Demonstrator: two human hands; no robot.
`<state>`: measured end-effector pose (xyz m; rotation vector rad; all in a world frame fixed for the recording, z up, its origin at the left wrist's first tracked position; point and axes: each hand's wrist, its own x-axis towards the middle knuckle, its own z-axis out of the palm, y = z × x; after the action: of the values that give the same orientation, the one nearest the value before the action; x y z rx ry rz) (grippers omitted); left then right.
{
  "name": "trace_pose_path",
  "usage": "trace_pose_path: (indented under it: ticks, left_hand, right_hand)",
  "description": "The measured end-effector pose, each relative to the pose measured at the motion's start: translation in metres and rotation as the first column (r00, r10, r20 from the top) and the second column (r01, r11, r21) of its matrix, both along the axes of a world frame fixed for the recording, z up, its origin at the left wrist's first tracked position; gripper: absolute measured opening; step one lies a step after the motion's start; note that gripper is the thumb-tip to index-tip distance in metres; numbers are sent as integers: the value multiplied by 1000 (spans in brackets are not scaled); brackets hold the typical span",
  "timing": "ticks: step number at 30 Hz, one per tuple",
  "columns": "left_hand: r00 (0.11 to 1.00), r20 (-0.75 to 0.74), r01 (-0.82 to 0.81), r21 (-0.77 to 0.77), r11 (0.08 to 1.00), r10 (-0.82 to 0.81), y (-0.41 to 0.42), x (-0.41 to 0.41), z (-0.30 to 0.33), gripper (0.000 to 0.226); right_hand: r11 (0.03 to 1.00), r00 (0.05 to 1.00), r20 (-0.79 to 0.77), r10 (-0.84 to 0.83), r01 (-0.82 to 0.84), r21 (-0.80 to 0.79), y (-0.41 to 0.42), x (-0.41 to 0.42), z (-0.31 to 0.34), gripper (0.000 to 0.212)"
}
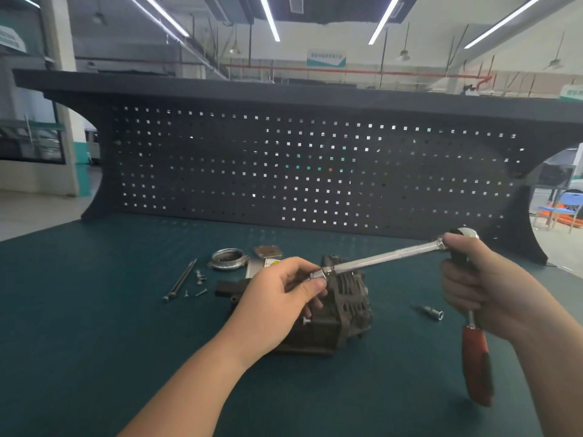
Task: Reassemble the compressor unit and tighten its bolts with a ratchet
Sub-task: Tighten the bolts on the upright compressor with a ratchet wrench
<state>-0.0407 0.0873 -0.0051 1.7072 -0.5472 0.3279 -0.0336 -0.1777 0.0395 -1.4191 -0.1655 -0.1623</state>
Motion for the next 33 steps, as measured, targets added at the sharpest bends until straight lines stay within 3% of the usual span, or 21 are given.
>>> trace_pose_path:
  ticks: [6, 12, 18, 25, 30, 33]
  left_hand:
    - [1000, 27, 11, -6, 1000, -11, 3, -1, 1, 13]
    - [992, 98, -93, 152, 984, 79, 1, 0, -3, 18]
    - [992, 81, -98, 44, 994, 94, -2, -3, -2, 20]
    - [979, 138, -158, 67, 985, 148, -6, -5, -3, 20]
    - [957, 204, -221, 49, 974, 207, -5, -3, -5, 22]
    - [889, 347, -342, 69, 937, 299, -7, -2, -4, 23]
  right_hand:
    - [1000, 1000, -16, -1, 1, -29, -2, -1, 1, 30]
    - [996, 1000, 1, -14, 14, -85, -1, -1, 1, 30]
    - [1000, 1000, -8, 4, -4, -31, 5, -1, 1, 31]
    - [996, 999, 34, 14, -11, -85, 8, -3, 3, 25]
    - [996, 1000, 20, -8, 10, -94, 10, -2, 1, 36]
    - [992, 999, -13, -41, 40, -118, 13, -1, 1, 39]
